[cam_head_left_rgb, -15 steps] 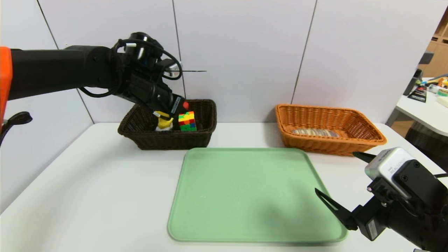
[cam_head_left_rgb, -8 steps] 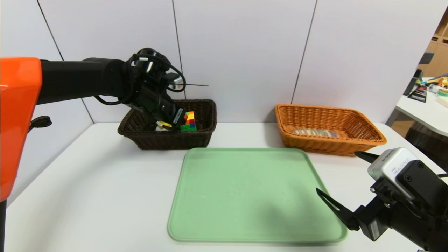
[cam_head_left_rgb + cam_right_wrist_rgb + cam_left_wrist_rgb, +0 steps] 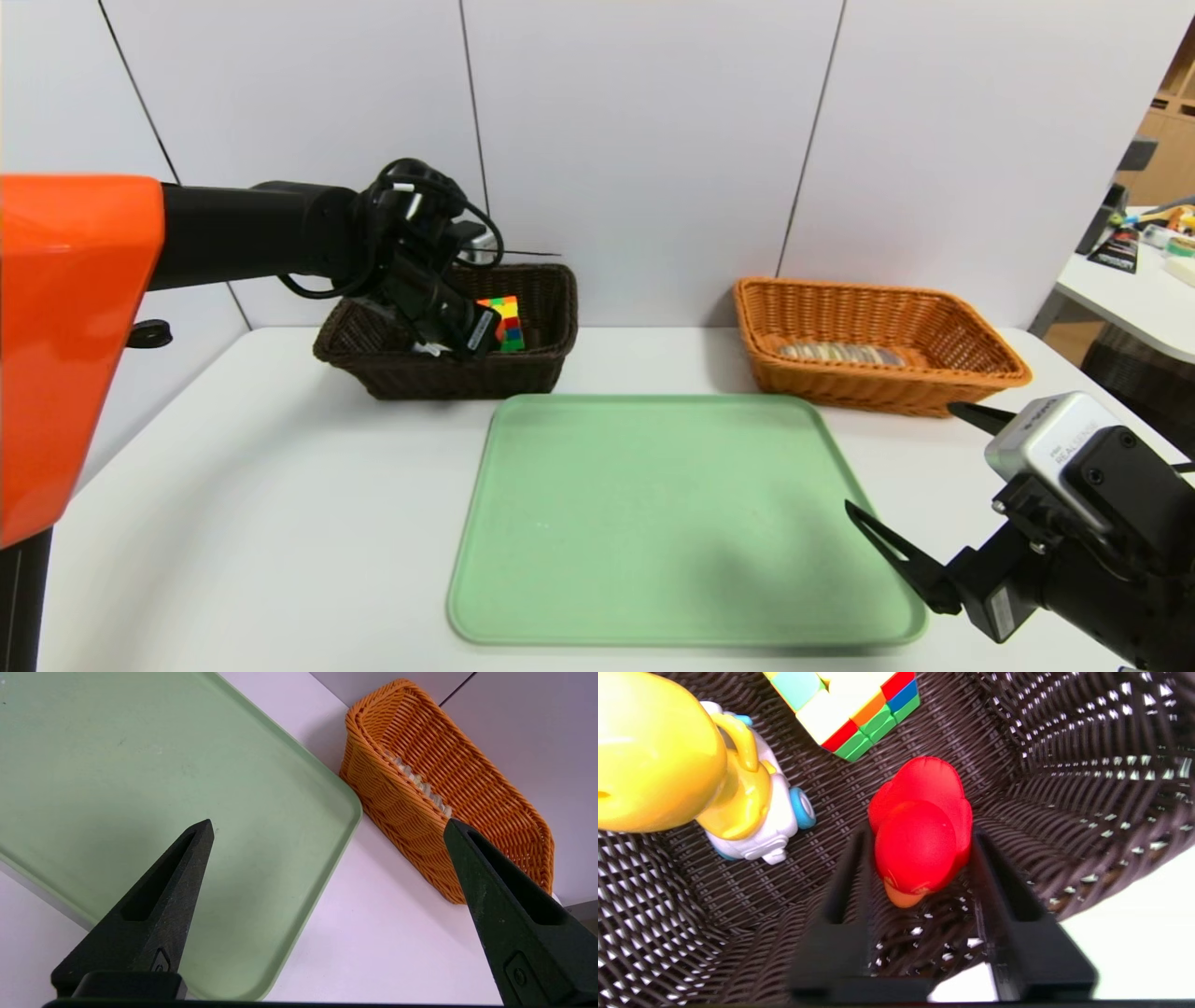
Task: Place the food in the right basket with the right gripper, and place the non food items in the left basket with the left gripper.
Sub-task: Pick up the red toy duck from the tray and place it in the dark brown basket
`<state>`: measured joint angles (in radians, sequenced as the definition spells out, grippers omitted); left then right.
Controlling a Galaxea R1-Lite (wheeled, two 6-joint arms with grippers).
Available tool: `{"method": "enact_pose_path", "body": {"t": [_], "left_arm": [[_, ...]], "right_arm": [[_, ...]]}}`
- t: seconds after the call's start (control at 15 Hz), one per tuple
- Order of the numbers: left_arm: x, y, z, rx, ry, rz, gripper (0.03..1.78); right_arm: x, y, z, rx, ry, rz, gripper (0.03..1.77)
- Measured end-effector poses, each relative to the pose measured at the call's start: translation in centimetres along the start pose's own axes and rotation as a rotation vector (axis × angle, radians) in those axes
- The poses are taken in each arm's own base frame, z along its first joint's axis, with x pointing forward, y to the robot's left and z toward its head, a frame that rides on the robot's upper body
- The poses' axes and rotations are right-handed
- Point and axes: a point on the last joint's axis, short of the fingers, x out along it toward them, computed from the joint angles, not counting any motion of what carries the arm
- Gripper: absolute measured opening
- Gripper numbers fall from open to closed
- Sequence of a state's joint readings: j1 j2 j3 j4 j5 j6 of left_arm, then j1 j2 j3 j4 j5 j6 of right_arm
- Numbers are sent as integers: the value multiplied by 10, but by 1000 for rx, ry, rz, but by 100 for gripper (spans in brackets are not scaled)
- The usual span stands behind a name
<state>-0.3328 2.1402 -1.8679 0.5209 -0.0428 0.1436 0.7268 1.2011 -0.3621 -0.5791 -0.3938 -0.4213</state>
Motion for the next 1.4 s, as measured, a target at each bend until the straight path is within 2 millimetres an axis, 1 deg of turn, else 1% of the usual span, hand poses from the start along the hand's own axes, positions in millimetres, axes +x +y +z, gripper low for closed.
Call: {"method": "enact_pose_path", "body": {"t": [0.13, 0.33, 0.53, 0.67, 0.87, 1.07, 1.27, 1.4], "left_arm": [[4, 0, -2, -6, 12, -1, 95], [6, 0, -4, -5, 20, 0, 118], [-2, 0, 0, 1, -5, 3, 135], [-14, 0, 7, 6, -54, 8, 142], [-42, -1, 23, 18, -167, 17, 151], [-75, -10, 32, 34, -242, 8, 157], [-109, -19, 27, 42, -280, -2, 162], [-134, -25, 13, 49, -285, -12, 164]], "right_arm": [[0, 0, 0, 0, 0, 0, 169], [-1, 0, 0, 0, -1, -1, 169], [-1, 0, 0, 0, -1, 0, 169], [-1, 0, 0, -1, -1, 0, 169], [-1, 1, -1, -6, -1, 4, 169], [-1, 1, -1, -9, 1, 3, 169], [-1, 0, -1, -7, 2, 0, 169], [-1, -1, -2, -4, 5, -7, 169]]}}
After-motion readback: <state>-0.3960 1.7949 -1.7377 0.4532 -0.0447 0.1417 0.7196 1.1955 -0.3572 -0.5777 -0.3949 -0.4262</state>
